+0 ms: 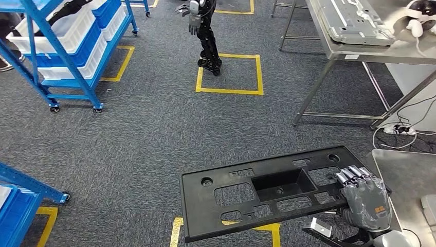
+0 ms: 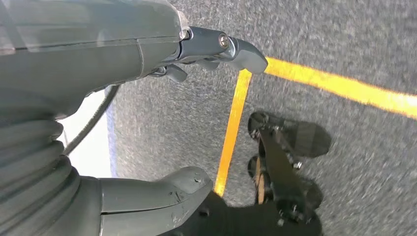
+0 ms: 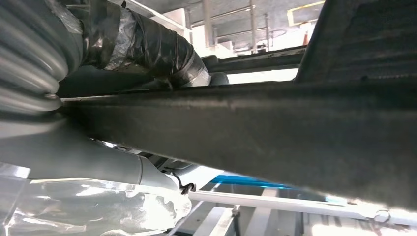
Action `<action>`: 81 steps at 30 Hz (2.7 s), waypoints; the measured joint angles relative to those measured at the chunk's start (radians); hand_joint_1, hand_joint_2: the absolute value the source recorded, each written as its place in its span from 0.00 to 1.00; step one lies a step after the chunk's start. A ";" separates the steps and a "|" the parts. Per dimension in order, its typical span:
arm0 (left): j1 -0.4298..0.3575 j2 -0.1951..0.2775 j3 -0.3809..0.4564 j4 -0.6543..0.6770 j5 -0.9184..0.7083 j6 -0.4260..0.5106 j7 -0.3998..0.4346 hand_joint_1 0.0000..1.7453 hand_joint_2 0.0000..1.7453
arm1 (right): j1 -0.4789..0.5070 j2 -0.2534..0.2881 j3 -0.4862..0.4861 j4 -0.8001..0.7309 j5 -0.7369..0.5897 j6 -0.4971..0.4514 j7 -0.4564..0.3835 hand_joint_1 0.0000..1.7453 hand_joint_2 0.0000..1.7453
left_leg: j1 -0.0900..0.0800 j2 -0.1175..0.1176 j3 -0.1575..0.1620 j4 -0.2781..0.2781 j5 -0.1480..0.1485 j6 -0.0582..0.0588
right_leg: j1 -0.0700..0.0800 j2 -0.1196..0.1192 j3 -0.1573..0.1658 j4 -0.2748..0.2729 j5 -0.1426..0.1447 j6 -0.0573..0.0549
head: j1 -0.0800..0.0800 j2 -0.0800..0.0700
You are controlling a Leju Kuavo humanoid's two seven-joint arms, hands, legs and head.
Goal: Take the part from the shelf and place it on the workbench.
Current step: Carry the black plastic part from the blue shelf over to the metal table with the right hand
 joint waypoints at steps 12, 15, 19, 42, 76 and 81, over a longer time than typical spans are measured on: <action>0.003 -0.007 -0.019 0.000 -0.045 -0.018 -0.033 0.00 1.00 | 0.008 0.034 0.002 -0.012 0.012 -0.009 0.013 1.00 1.00 | 0.014 -0.144 -0.057 0.108 -0.016 -0.022 | -0.010 0.145 0.002 -0.003 0.009 -0.021 | -0.001 0.000; 0.003 -0.008 -0.020 0.000 -0.046 -0.017 -0.025 0.00 1.00 | 0.009 0.038 0.002 -0.013 0.018 -0.011 0.015 1.00 1.00 | 0.014 -0.180 -0.023 0.029 0.000 -0.012 | -0.012 0.180 -0.014 0.011 0.007 -0.004 | -0.001 0.000; 0.002 -0.009 -0.022 0.000 -0.046 -0.016 -0.014 0.00 1.00 | 0.016 0.039 -0.002 -0.015 0.020 -0.012 0.018 1.00 1.00 | 0.016 -0.130 -0.019 0.010 0.013 0.011 | -0.014 0.150 -0.043 0.051 -0.014 0.015 | 0.000 0.000; 0.011 -0.011 -0.024 0.000 -0.059 -0.029 -0.025 0.00 1.00 | 0.017 0.038 -0.042 -0.029 0.014 -0.002 0.023 1.00 1.00 | 0.015 -0.133 -0.087 0.148 -0.021 -0.026 | -0.012 0.144 0.008 -0.005 0.006 -0.027 | 0.001 0.000; 0.012 -0.011 -0.023 -0.001 -0.059 -0.030 -0.029 0.00 1.00 | 0.004 0.002 -0.092 -0.052 -0.020 0.038 0.022 1.00 1.00 | 0.016 -0.177 -0.039 0.032 0.019 -0.010 | -0.016 0.181 0.003 0.004 -0.001 -0.005 | 0.000 0.000; 0.008 -0.011 -0.023 -0.001 -0.059 -0.030 -0.030 0.00 1.00 | 0.002 -0.007 -0.096 -0.053 -0.021 0.038 0.017 1.00 1.00 | 0.018 -0.117 -0.027 0.007 0.030 0.018 | -0.019 0.120 -0.038 0.077 -0.043 0.023 | 0.002 0.000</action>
